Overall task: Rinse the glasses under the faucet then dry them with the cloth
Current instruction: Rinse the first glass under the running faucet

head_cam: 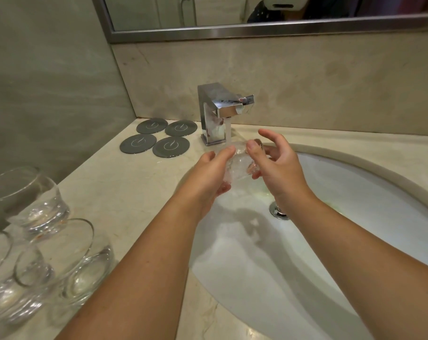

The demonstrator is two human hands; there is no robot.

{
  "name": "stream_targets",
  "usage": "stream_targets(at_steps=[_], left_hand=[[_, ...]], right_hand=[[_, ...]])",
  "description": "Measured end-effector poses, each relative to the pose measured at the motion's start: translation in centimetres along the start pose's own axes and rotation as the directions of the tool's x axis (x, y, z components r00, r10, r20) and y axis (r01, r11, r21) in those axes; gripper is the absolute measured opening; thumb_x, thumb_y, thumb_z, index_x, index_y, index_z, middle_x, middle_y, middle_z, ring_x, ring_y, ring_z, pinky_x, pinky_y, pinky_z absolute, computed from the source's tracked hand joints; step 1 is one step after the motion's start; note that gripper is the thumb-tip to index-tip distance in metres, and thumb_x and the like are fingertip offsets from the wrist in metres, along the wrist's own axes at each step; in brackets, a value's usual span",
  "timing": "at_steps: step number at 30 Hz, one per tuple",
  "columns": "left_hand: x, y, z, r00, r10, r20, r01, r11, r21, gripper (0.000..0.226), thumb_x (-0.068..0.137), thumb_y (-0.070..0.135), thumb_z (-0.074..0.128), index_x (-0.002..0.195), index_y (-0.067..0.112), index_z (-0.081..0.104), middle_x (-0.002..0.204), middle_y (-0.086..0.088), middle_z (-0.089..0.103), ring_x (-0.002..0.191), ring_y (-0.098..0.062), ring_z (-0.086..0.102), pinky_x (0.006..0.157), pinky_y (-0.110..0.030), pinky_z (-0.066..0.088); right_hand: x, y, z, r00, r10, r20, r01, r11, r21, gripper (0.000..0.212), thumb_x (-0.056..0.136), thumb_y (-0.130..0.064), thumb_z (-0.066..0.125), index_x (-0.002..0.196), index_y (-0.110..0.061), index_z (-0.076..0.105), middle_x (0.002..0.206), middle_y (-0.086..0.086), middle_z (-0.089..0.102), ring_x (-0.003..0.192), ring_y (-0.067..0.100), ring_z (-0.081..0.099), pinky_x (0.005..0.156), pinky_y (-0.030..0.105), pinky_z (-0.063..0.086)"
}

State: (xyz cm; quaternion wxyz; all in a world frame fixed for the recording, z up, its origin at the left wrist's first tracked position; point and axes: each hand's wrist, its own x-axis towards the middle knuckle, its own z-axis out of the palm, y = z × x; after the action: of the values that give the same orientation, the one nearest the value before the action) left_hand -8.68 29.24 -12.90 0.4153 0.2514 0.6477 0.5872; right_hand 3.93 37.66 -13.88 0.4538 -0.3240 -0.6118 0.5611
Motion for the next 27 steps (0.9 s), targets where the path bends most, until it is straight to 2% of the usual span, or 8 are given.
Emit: stream_targets(at_steps=[3,9,11,14,16,19,23,27], left_hand=[[0.0,-0.1,-0.2,1.0,-0.013,0.008,0.013,1.0,-0.02,0.049,0.094,0.055,0.073,0.13,0.022,0.067,0.117,-0.01,0.07,0.086,-0.024,0.068,0.075,-0.031,0.058],[-0.2,0.1,0.0,0.999,-0.034,-0.02,0.034,0.999,0.034,0.066,0.071,0.074,0.07,0.123,0.033,0.071,0.109,-0.005,0.075,0.082,-0.024,0.067,0.075,-0.032,0.059],[-0.6,0.3,0.1,1.0,-0.028,0.012,0.027,0.997,0.069,0.057,0.075,0.075,0.071,0.119,0.038,0.07,0.115,-0.008,0.074,0.085,-0.025,0.068,0.081,-0.036,0.063],[-1.3,0.5,0.4,0.994,-0.063,0.086,0.053,0.993,0.109,0.049,0.098,0.064,0.065,0.132,0.029,0.064,0.119,-0.011,0.072,0.096,-0.026,0.07,0.092,-0.04,0.06],[-1.6,0.6,0.7,0.992,-0.085,0.095,0.072,0.988,0.136,0.049,0.102,0.063,0.06,0.132,0.024,0.063,0.122,-0.013,0.071,0.098,-0.027,0.071,0.092,-0.039,0.059],[-2.3,0.9,0.7,0.988,-0.115,0.1,0.098,0.983,0.156,0.052,0.099,0.069,0.059,0.119,0.021,0.064,0.125,-0.016,0.069,0.109,-0.033,0.075,0.088,-0.039,0.059],[-3.0,1.1,0.8,0.968,-0.167,0.19,0.134,0.975,0.176,0.065,0.094,0.075,0.059,0.126,0.018,0.062,0.125,-0.016,0.069,0.115,-0.034,0.075,0.092,-0.041,0.061],[-4.0,1.7,1.4,0.936,-0.119,0.331,0.059,0.981,0.186,0.047,0.098,0.062,0.064,0.129,0.026,0.063,0.133,-0.011,0.068,0.122,-0.033,0.072,0.105,-0.04,0.059]], right_hand=[[-0.2,-0.2,-0.2,1.0,-0.017,0.004,0.018,0.997,-0.071,0.046,0.095,-0.046,0.075,0.137,-0.035,0.059,0.118,0.006,0.072,0.064,0.004,0.067,0.062,0.025,0.056],[-0.5,-0.8,-0.7,0.997,-0.058,-0.048,0.048,0.981,-0.188,0.053,0.079,-0.07,0.078,0.124,-0.049,0.062,0.11,-0.004,0.071,0.092,0.018,0.071,0.081,0.038,0.059],[-0.7,-1.4,-1.2,0.992,-0.122,-0.04,0.106,0.954,-0.279,0.053,0.081,-0.064,0.081,0.127,-0.046,0.061,0.107,-0.006,0.069,0.095,0.012,0.068,0.082,0.029,0.056],[-1.3,-2.6,-1.6,0.986,-0.165,-0.02,0.146,0.919,-0.367,0.057,0.082,-0.059,0.083,0.131,-0.04,0.061,0.104,-0.007,0.069,0.094,0.005,0.068,0.074,0.012,0.049],[-1.3,-3.0,-1.6,0.985,-0.169,-0.03,0.143,0.906,-0.397,0.059,0.082,-0.06,0.084,0.132,-0.038,0.061,0.104,-0.007,0.068,0.096,0.006,0.067,0.072,0.011,0.046],[-1.1,-3.7,-1.6,0.989,-0.137,-0.051,0.103,0.9,-0.424,0.063,0.081,-0.063,0.082,0.134,-0.036,0.06,0.108,-0.004,0.068,0.099,0.011,0.067,0.073,0.017,0.046],[-1.7,-4.2,-2.6,0.992,-0.07,-0.104,0.023,0.918,-0.395,0.061,0.083,-0.064,0.079,0.133,-0.033,0.06,0.105,-0.002,0.068,0.097,0.014,0.067,0.076,0.025,0.049],[-2.8,-4.1,-4.5,0.982,0.1,-0.161,-0.141,0.954,-0.265,0.064,0.083,-0.07,0.074,0.132,-0.033,0.058,0.105,0.001,0.077,0.08,0.018,0.07,0.07,0.033,0.052]])
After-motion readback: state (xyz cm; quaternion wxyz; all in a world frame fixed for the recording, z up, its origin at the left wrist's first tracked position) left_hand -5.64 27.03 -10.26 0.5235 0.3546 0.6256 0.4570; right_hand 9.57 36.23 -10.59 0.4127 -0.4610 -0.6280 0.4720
